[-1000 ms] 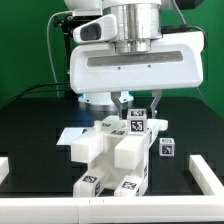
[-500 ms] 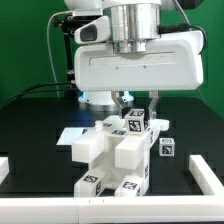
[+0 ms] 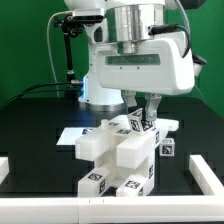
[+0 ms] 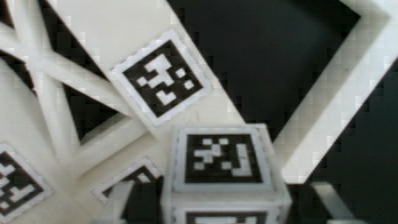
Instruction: Assemble chair
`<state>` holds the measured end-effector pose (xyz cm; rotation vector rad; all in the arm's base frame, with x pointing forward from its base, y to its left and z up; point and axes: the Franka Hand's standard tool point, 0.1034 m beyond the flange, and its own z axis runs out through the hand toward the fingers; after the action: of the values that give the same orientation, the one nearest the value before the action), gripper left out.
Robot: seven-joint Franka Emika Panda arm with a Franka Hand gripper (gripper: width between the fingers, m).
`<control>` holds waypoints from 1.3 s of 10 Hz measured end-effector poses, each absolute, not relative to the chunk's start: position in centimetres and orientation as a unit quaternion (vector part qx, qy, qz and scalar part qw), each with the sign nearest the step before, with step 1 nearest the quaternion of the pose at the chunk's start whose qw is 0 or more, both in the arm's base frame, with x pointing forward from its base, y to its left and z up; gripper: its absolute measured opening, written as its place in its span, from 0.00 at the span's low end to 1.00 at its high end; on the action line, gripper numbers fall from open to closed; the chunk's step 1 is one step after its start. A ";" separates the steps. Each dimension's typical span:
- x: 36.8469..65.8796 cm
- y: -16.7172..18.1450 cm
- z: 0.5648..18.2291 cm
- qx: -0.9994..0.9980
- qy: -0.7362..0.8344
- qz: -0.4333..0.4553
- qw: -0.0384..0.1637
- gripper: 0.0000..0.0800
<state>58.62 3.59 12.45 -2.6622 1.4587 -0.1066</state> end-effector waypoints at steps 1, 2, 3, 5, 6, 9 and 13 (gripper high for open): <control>58.7 3.6 12.5 -0.888 0.455 -0.037 0.051 0.44; 58.8 3.6 12.5 -0.918 0.393 -0.042 0.047 0.61; 58.7 3.6 12.5 -0.949 0.309 -0.046 0.043 0.77; 58.5 3.9 12.4 -0.980 0.190 -0.050 0.038 0.80; 58.3 3.8 12.3 -0.983 0.169 -0.056 0.035 0.80; 58.4 3.9 12.2 -0.996 0.058 -0.060 0.027 0.81; 58.5 4.1 12.1 -0.992 0.102 -0.061 0.030 0.67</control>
Offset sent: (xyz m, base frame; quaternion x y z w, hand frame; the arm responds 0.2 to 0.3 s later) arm 0.0022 0.0195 -0.0013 0.0304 -0.0526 -0.3430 0.9374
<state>58.51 4.08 12.10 -3.0599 0.3152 -0.1879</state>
